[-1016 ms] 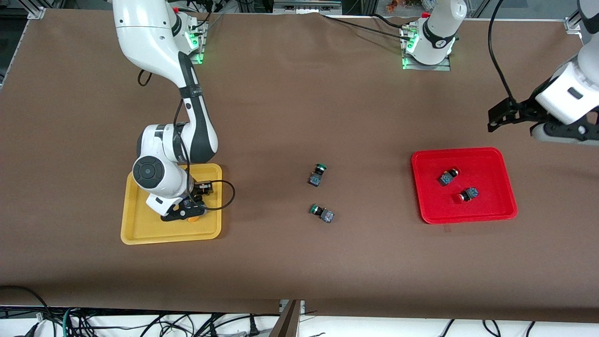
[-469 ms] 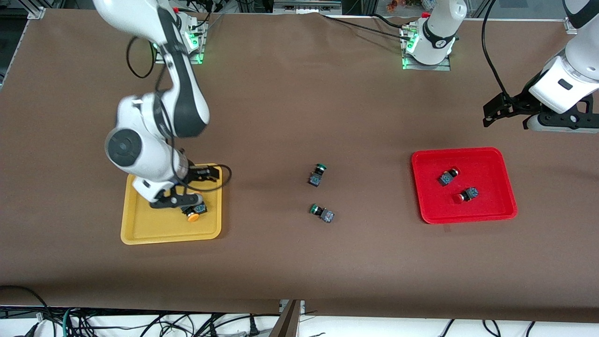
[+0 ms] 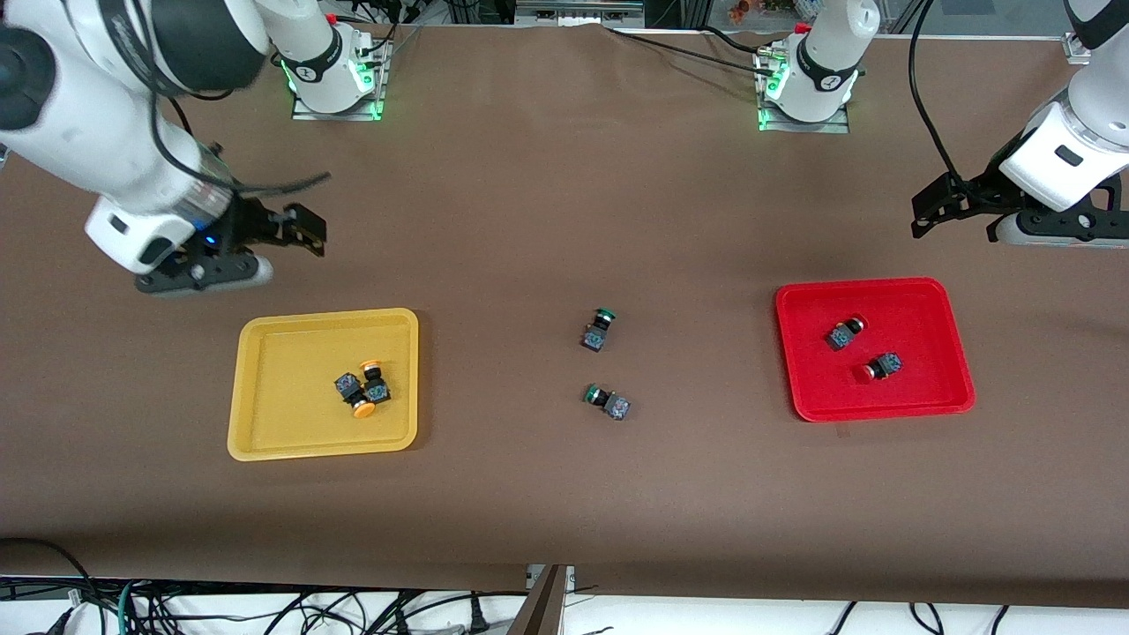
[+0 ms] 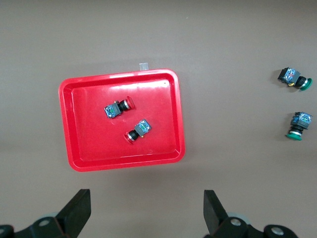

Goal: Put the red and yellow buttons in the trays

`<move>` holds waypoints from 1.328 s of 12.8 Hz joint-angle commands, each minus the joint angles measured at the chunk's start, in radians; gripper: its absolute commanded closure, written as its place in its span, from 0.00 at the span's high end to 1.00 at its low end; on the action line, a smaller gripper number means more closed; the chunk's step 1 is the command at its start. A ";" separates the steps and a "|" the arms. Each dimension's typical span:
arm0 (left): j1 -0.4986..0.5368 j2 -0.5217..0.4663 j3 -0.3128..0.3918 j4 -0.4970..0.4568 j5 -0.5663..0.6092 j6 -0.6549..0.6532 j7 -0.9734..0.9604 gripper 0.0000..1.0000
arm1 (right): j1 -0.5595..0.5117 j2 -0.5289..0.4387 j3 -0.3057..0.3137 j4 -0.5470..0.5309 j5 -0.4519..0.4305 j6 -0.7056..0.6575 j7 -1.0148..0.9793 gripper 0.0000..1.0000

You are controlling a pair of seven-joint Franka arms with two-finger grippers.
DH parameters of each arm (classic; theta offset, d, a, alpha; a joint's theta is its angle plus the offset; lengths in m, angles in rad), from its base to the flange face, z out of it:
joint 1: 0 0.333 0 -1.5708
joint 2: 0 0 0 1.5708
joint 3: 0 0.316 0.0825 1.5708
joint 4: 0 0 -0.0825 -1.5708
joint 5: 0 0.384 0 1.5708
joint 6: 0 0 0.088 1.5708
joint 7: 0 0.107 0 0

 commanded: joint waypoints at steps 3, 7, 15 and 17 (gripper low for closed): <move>-0.007 0.006 0.005 0.027 -0.013 -0.044 -0.006 1.00 | 0.009 -0.095 0.004 -0.085 -0.063 -0.009 0.020 1.00; -0.009 0.006 0.005 0.029 -0.012 -0.049 -0.006 1.00 | -0.142 -0.109 0.146 -0.084 -0.086 -0.009 0.008 1.00; -0.006 0.006 0.003 0.029 -0.012 -0.059 -0.005 1.00 | -0.592 -0.147 0.592 -0.114 -0.137 -0.009 0.002 1.00; -0.007 0.006 0.003 0.030 -0.012 -0.058 -0.005 1.00 | -0.596 -0.169 0.598 -0.146 -0.158 0.007 0.002 1.00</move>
